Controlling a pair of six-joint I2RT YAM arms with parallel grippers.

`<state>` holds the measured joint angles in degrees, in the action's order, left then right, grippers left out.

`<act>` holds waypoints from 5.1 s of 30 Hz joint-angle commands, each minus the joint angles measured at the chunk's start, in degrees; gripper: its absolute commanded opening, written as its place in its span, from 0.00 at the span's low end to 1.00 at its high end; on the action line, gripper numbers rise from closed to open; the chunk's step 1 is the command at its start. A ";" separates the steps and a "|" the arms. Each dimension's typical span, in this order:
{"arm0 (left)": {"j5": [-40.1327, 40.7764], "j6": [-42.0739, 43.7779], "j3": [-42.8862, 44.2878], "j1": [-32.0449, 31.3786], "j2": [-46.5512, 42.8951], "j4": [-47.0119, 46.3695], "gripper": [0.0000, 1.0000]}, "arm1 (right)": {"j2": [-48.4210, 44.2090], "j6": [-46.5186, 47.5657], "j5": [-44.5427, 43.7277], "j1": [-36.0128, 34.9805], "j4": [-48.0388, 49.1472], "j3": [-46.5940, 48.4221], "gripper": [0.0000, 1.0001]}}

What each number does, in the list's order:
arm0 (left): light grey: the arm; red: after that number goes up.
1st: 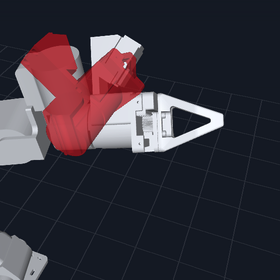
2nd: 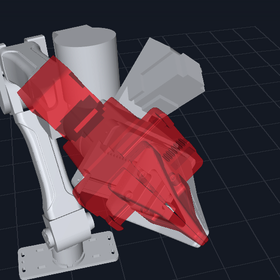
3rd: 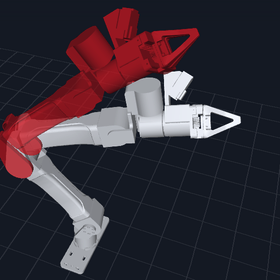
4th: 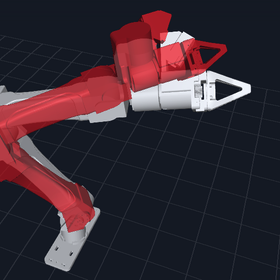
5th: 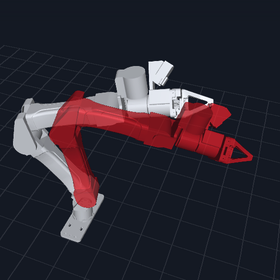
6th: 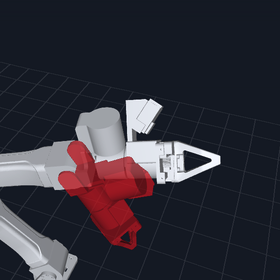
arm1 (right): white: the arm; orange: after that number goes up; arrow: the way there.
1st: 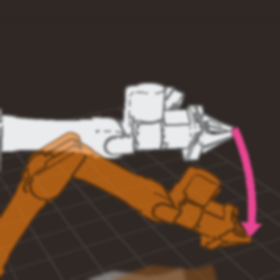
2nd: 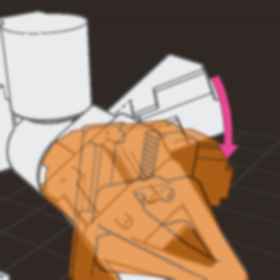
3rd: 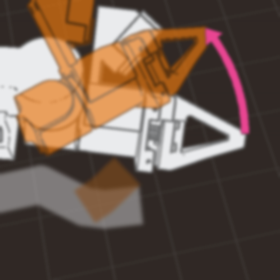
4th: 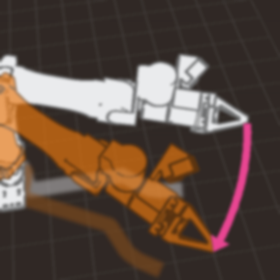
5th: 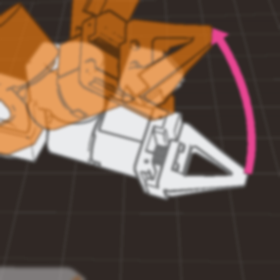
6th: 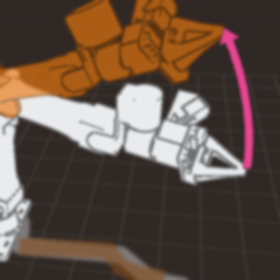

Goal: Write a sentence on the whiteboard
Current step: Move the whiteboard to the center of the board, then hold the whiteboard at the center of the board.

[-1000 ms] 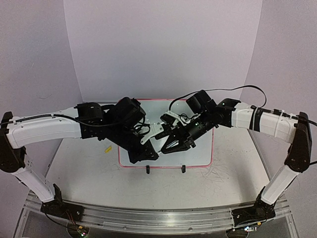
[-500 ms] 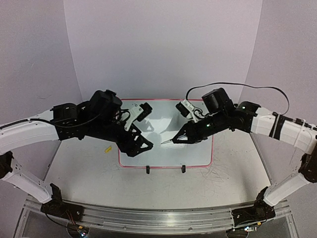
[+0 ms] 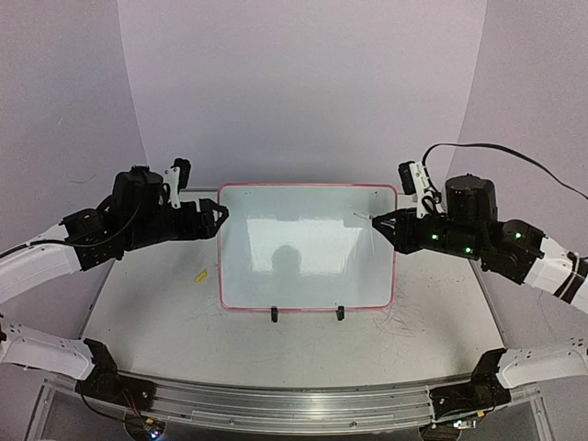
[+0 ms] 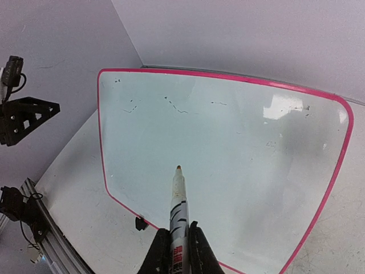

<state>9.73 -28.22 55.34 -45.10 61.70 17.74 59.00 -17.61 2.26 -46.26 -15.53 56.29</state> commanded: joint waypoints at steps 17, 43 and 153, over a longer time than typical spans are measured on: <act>-17.75 -12.11 -15.99 11.01 -4.98 -3.69 0.74 | 8.44 -0.62 -11.33 -7.16 -1.22 9.28 0.00; 9.72 -29.19 -2.25 -25.49 37.15 -15.04 0.90 | -4.76 1.07 -11.87 -7.15 -4.32 1.35 0.00; -19.86 -11.34 -28.61 7.74 3.31 -50.15 0.79 | 15.63 27.07 0.23 -9.13 10.36 13.60 0.00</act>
<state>-12.18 -39.96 26.89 -37.78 66.21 -27.85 75.71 5.39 0.98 -54.13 -10.17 69.65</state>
